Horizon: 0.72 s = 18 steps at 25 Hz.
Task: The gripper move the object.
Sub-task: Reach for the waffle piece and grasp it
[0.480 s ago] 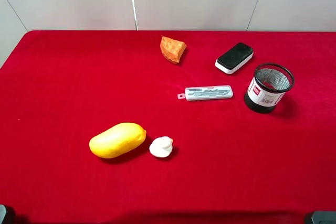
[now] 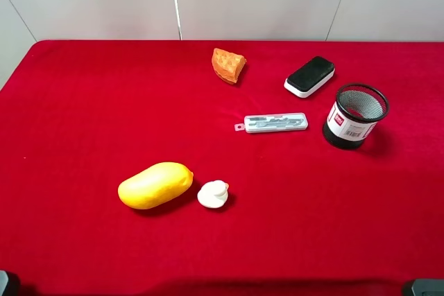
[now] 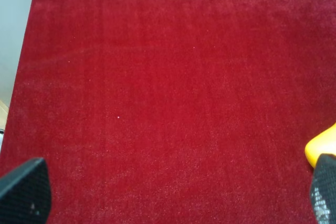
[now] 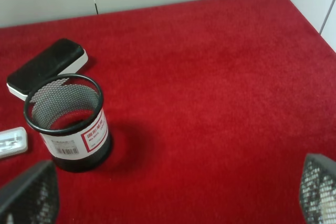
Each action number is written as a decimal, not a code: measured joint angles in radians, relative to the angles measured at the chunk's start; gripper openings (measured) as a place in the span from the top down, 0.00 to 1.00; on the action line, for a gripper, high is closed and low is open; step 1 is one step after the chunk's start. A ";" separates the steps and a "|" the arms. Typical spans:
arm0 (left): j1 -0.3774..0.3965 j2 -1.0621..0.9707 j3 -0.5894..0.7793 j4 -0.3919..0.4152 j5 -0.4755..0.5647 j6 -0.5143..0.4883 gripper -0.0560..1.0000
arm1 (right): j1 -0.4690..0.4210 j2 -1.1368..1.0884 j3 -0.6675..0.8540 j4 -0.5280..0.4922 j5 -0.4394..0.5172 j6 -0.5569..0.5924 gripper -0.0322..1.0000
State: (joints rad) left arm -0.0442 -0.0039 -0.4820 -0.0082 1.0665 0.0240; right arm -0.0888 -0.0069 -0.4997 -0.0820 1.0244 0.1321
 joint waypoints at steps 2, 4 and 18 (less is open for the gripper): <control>0.000 0.000 0.000 0.000 0.000 0.000 0.02 | 0.000 0.000 0.000 0.000 0.000 0.000 0.30; 0.000 0.000 0.000 0.000 0.000 0.000 0.02 | 0.000 0.000 0.000 0.000 0.000 0.000 0.30; 0.000 0.000 0.000 0.000 0.000 0.000 0.02 | 0.000 0.000 0.000 0.000 0.001 0.000 0.30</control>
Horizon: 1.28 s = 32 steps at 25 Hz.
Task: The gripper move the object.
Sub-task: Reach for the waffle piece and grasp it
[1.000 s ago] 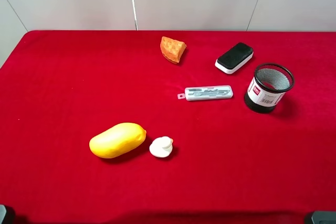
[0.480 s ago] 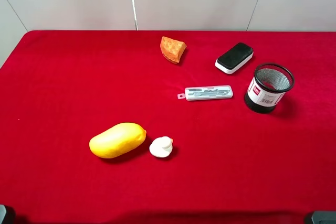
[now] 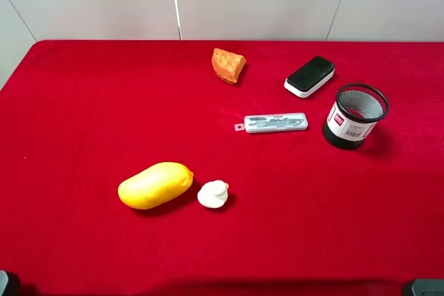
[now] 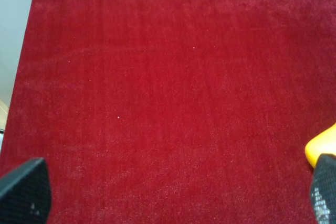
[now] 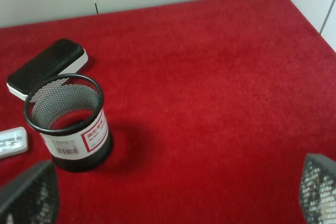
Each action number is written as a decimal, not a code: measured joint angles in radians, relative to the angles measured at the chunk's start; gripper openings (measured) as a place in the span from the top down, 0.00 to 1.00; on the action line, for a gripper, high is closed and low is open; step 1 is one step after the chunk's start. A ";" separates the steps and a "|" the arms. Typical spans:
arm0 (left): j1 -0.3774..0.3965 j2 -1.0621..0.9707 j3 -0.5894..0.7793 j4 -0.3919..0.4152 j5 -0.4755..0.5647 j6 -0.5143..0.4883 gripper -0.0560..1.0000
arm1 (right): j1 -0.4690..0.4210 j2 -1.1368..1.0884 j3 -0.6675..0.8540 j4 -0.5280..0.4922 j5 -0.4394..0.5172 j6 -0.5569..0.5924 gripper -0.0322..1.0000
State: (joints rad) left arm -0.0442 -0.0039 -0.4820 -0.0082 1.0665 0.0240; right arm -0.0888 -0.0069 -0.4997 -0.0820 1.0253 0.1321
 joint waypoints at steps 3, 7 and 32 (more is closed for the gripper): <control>0.000 0.000 0.000 0.000 0.000 0.000 0.02 | 0.000 0.000 0.000 0.000 0.000 0.000 0.30; 0.000 0.000 0.000 0.000 0.000 0.000 0.02 | 0.000 0.000 0.000 0.000 0.000 0.000 0.30; 0.000 0.000 0.000 0.001 0.000 0.000 0.02 | 0.000 0.000 0.000 0.000 -0.001 0.000 0.30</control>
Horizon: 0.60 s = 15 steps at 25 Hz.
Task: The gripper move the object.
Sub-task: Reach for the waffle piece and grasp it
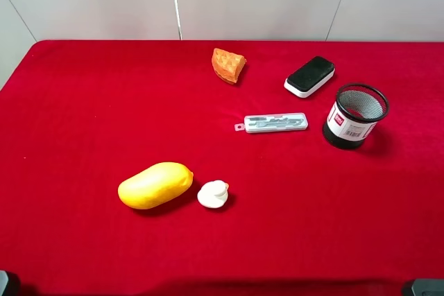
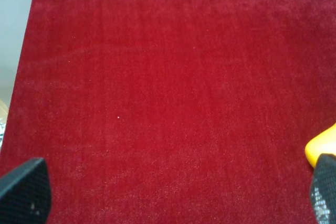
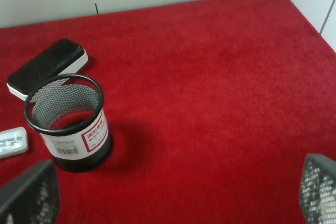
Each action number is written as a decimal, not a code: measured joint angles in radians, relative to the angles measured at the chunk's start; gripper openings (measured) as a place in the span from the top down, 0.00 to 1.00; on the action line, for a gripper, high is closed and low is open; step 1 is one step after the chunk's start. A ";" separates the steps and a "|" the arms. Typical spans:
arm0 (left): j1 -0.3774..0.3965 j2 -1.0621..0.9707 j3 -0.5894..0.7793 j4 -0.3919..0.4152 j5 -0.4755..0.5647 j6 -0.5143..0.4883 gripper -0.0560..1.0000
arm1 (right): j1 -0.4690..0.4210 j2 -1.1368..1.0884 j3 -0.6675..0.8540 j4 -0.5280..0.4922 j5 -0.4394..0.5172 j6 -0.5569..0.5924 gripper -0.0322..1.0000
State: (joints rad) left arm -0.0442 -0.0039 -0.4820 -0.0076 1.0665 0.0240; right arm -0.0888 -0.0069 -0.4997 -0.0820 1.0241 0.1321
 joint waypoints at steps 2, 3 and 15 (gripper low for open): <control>0.000 0.000 0.000 0.000 0.000 0.000 0.02 | 0.000 0.000 0.000 0.000 0.000 0.000 0.30; 0.000 0.000 0.000 0.000 0.000 0.000 0.02 | 0.000 0.000 0.000 0.000 0.000 0.000 0.30; 0.000 0.000 0.000 0.000 0.000 0.000 0.02 | 0.000 0.097 -0.041 0.021 -0.042 -0.007 0.30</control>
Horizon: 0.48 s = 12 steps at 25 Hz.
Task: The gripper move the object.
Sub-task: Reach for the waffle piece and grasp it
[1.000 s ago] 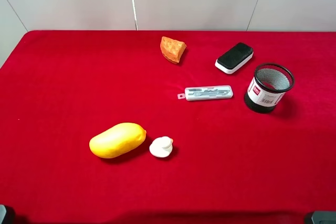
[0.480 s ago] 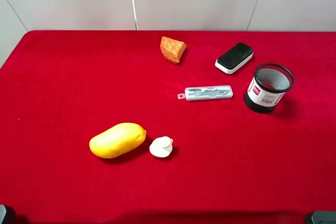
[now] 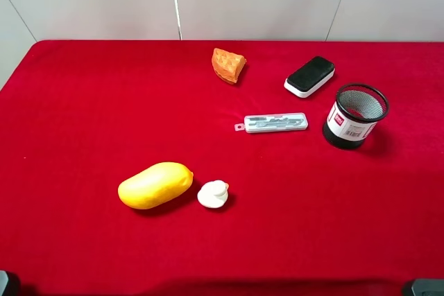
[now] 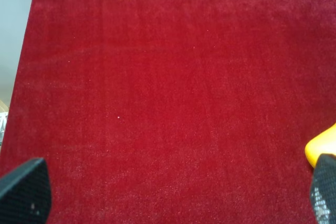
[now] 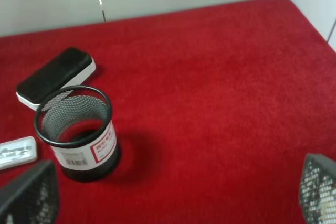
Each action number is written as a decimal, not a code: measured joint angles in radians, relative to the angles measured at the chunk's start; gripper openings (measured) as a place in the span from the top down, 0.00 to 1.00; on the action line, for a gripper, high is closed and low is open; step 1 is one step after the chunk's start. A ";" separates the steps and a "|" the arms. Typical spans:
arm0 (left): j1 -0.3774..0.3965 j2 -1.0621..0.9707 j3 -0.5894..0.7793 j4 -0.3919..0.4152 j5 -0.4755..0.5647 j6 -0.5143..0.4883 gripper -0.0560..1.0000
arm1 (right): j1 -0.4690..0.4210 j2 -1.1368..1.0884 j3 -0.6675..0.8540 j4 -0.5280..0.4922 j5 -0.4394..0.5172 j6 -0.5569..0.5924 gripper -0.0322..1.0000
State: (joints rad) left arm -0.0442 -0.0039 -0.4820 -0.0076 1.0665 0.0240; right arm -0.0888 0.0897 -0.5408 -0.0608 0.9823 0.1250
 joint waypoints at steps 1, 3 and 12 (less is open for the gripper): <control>0.000 0.000 0.000 0.000 0.000 0.000 0.02 | 0.000 0.026 -0.011 0.002 -0.005 -0.006 0.30; 0.000 0.000 0.000 0.000 0.000 0.000 0.02 | 0.000 0.078 -0.032 0.015 -0.025 -0.019 0.30; 0.000 0.000 0.000 0.000 0.000 0.000 0.02 | 0.000 0.318 -0.129 0.081 -0.044 -0.103 0.30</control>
State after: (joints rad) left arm -0.0442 -0.0039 -0.4820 -0.0076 1.0665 0.0240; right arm -0.0888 0.4080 -0.6694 0.0201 0.9387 0.0221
